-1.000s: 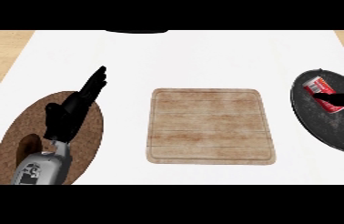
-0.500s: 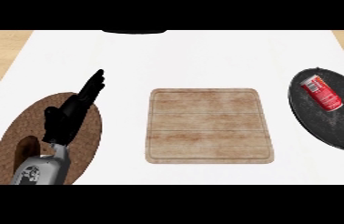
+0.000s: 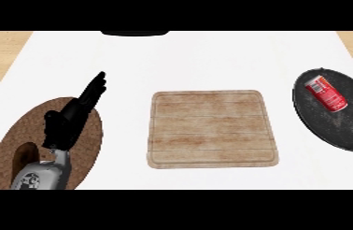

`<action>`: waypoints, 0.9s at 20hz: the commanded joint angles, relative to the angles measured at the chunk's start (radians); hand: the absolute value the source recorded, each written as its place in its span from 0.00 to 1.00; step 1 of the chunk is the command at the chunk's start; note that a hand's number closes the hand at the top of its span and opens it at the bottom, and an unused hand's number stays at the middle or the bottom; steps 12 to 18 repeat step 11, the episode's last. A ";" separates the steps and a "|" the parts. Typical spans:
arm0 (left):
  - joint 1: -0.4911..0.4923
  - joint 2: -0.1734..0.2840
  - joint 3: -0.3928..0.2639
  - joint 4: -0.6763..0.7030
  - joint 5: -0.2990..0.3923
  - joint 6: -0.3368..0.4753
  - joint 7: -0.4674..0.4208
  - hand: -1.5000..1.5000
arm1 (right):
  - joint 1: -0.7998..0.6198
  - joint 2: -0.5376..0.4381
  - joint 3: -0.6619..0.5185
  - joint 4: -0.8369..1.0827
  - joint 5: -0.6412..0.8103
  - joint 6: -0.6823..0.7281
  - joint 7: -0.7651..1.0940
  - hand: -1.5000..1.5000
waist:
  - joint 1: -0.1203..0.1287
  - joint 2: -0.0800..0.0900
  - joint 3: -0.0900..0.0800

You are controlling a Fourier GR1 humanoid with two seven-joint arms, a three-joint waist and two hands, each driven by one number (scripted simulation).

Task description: Pick the can from the cutting board and place it in the pan

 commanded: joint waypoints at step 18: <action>0.017 0.005 0.024 0.009 0.008 -0.008 -0.004 0.50 | 0.216 0.063 0.014 -0.074 -0.061 0.139 -0.281 0.00 | -0.014 -0.006 0.000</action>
